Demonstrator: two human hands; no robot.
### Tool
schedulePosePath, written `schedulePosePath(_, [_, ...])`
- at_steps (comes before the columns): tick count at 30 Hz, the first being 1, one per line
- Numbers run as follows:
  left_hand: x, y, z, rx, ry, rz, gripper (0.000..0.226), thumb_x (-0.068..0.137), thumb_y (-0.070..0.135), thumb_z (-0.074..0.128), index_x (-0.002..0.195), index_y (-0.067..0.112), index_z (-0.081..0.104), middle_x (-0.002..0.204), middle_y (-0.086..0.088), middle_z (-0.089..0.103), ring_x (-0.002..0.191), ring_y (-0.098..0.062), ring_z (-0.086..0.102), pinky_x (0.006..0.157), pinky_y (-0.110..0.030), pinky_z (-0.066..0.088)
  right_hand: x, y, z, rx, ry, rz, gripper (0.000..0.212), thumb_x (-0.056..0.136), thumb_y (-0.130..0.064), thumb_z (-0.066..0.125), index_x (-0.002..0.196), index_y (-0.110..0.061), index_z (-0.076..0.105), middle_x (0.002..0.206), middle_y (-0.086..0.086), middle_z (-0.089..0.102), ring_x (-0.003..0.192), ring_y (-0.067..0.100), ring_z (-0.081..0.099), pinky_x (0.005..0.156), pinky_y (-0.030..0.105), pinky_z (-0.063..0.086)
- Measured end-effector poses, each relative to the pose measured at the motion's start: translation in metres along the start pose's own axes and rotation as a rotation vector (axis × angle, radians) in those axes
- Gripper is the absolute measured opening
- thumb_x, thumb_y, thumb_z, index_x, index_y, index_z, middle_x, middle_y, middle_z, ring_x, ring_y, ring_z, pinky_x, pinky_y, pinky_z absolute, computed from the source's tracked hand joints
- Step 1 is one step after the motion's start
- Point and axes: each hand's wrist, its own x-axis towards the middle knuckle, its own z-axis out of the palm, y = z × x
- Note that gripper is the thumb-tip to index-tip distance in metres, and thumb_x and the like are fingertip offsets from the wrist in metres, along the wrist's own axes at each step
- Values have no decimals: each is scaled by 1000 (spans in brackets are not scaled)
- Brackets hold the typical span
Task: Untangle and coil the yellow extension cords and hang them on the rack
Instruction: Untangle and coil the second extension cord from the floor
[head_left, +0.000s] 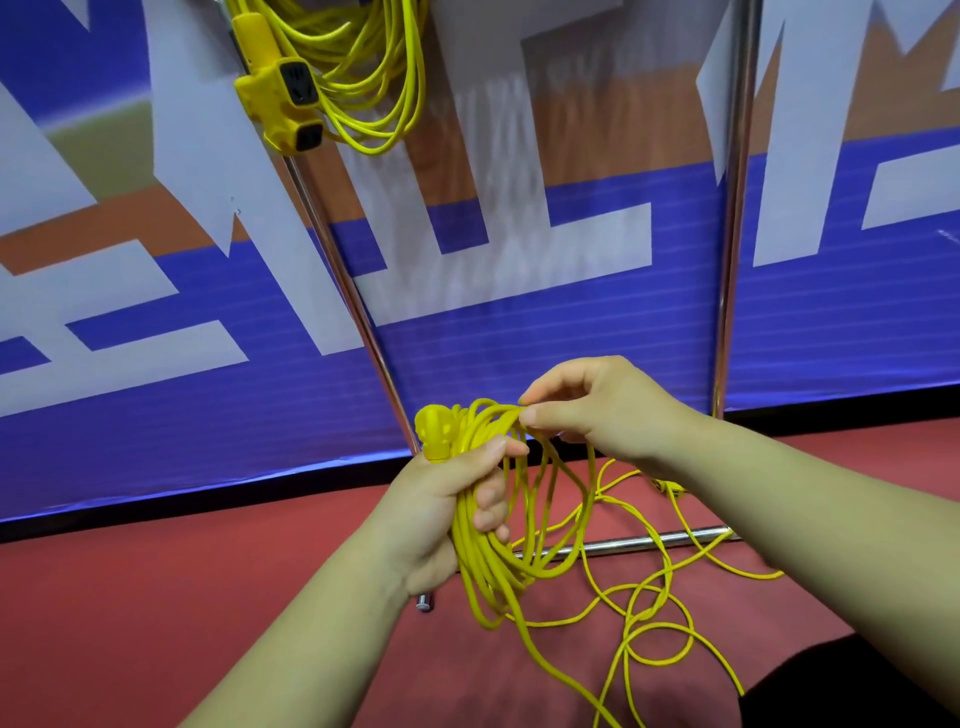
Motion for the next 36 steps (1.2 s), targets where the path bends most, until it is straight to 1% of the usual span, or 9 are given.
schedulePosePath(4, [-3, 3, -2, 12, -32, -5, 7, 86, 15, 69, 85, 8, 71, 55, -7, 46, 40, -15, 45, 49, -29, 46, 1, 3, -1, -92, 6, -30, 9, 77, -28, 83, 85, -25, 80, 86, -6, 77, 87, 8, 71, 87, 33, 56])
schedulePosePath(8, [-6, 3, -4, -23, -30, -43, 3, 83, 4, 68, 83, 5, 71, 63, -13, 60, 49, -25, 63, 56, -34, 55, 1, 3, 2, -123, 0, -68, 6, 82, -25, 80, 88, -24, 80, 86, -9, 77, 86, 3, 71, 83, 23, 53])
schedulePosePath(14, [-5, 17, -15, -147, 16, 76, 31, 80, 9, 66, 110, 5, 73, 52, 1, 37, 36, -8, 34, 47, -27, 45, 0, 7, 1, -97, -23, -39, 10, 85, -14, 76, 93, -18, 78, 89, -3, 78, 88, 10, 72, 85, 28, 56])
schedulePosePath(17, [-4, 28, -19, -264, 100, 174, 25, 84, 26, 61, 99, 10, 75, 47, 6, 30, 34, -5, 30, 44, -24, 42, -2, 9, 6, -67, 14, -26, 13, 81, -10, 79, 91, -16, 74, 89, 2, 76, 81, 13, 70, 84, 36, 56])
schedulePosePath(20, [-6, 33, -23, -283, 166, 262, 18, 87, 28, 59, 85, 15, 71, 47, 6, 32, 36, -6, 31, 47, -25, 42, -4, 11, 12, -63, 44, -51, 21, 75, -10, 81, 80, -17, 63, 86, 13, 72, 75, 16, 64, 78, 41, 51])
schedulePosePath(22, [-8, 35, -26, -294, 196, 289, 14, 88, 26, 58, 82, 15, 64, 50, 5, 37, 39, -8, 36, 49, -25, 45, -8, 13, 18, -35, -71, -40, 27, 77, -4, 78, 79, -14, 53, 87, 17, 71, 75, 17, 64, 78, 43, 50])
schedulePosePath(28, [-17, 42, -34, -364, 285, 296, 19, 98, 16, 52, 83, 13, 63, 67, -1, 67, 60, -14, 69, 58, -26, 58, -22, 23, 55, -21, -426, 61, 38, 84, 9, 70, 84, -13, 39, 101, 14, 69, 85, 16, 63, 81, 28, 52])
schedulePosePath(33, [-26, 49, -43, -398, 333, 365, 14, 96, 14, 56, 84, 12, 64, 61, 3, 56, 50, -8, 55, 52, -24, 52, -22, 30, 77, 63, -610, 135, 36, 90, 3, 63, 84, -15, 32, 81, 6, 68, 73, 14, 63, 71, 24, 46])
schedulePosePath(36, [-31, 54, -56, -432, 343, 414, 16, 99, 18, 53, 86, 13, 61, 57, 7, 42, 44, -5, 40, 47, -20, 43, -21, 27, 74, 161, -664, 215, 28, 89, -19, 64, 84, -16, 37, 76, 9, 64, 70, 22, 63, 77, 35, 47])
